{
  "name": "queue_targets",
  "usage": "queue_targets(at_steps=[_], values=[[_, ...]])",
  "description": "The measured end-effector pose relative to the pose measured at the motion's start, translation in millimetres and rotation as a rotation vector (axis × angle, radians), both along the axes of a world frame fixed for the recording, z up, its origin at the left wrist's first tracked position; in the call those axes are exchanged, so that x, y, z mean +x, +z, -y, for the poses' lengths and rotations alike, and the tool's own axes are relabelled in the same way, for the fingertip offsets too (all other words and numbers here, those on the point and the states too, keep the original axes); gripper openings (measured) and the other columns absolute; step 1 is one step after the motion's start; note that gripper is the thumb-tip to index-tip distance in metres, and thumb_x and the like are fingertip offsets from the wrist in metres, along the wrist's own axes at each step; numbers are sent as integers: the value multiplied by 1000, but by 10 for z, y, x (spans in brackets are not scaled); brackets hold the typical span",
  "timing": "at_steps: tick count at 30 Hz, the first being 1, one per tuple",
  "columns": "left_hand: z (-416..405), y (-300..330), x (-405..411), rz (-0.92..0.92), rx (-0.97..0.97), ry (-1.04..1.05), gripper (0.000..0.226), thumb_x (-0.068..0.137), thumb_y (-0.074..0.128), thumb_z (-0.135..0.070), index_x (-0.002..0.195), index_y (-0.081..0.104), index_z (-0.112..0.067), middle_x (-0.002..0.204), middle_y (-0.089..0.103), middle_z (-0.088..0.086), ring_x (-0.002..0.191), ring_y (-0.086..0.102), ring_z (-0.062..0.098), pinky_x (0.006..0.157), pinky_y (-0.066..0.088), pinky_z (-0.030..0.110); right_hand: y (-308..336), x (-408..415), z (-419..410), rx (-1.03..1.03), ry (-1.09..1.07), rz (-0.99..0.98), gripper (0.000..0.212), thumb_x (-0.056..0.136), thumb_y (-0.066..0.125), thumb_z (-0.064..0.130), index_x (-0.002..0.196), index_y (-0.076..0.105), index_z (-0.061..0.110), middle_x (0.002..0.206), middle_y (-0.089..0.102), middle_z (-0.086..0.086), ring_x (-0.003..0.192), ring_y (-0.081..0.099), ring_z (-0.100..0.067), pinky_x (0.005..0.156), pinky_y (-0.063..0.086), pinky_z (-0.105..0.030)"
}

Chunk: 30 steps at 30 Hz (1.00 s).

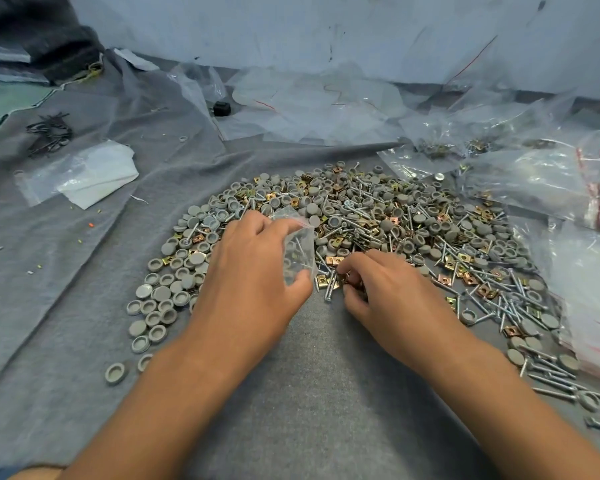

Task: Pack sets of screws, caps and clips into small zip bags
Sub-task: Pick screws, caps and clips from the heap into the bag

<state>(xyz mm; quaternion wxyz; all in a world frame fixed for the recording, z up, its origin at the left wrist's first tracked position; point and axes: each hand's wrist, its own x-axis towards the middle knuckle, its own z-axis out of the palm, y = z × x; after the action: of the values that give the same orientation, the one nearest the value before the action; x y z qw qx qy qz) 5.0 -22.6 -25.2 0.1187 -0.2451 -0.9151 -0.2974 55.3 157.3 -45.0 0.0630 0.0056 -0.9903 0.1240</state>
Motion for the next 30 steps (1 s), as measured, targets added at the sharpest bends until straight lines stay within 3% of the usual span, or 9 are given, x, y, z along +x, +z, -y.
queue_targets(at_steps=[5,8,11,16,21,25,27,30], values=[[1,4,7,6,-6,4,59,85,73,-35,141,53,-28,94,33,-25,93,36,6,85,34,24,-41,-9,-34,-43,-2,-34,12,98,57,36,109,58,30,102,56,14,96,52,-8,79,50,-28],[-8,5,18,8,-13,-1,57,86,72,-36,139,54,-30,93,33,-24,92,33,5,84,33,24,-20,-20,-84,-191,-1,-67,9,96,63,36,104,59,34,95,57,20,85,55,-1,73,44,-17],[-29,2,36,-13,-23,-7,54,85,74,-34,136,57,-29,94,35,-17,93,33,6,84,33,25,95,-16,-30,-429,71,-240,8,94,69,30,100,64,32,86,59,24,80,59,1,69,41,-7],[-59,7,71,-10,-64,-33,53,84,73,-33,135,58,-30,103,42,-11,101,40,11,90,40,31,168,-22,196,-403,200,-489,14,88,75,27,101,70,21,93,64,18,84,53,-1,78,39,-10],[-62,11,70,-13,-65,-22,56,85,72,-30,139,56,-29,98,38,-14,97,36,7,86,33,25,104,-42,204,-327,149,-465,16,87,74,30,99,73,18,99,63,8,95,56,-13,81,47,-25],[-35,18,62,-2,-52,-7,56,86,74,-35,139,55,-32,97,37,-16,95,33,5,85,29,22,124,-61,10,-368,69,-476,11,90,67,35,95,69,25,97,60,14,88,54,-2,78,48,-24],[-31,24,64,6,-54,-6,56,86,72,-35,140,54,-32,97,38,-16,95,34,5,86,29,21,106,-96,-139,-308,-30,-389,13,89,65,39,98,67,30,101,59,17,90,52,-2,82,49,-27],[-31,33,72,19,-59,-9,57,87,71,-36,141,52,-33,99,39,-15,97,36,6,89,31,21,27,-112,-234,-180,-84,-140,24,90,67,39,114,65,39,113,59,19,110,52,-8,96,48,-35]])
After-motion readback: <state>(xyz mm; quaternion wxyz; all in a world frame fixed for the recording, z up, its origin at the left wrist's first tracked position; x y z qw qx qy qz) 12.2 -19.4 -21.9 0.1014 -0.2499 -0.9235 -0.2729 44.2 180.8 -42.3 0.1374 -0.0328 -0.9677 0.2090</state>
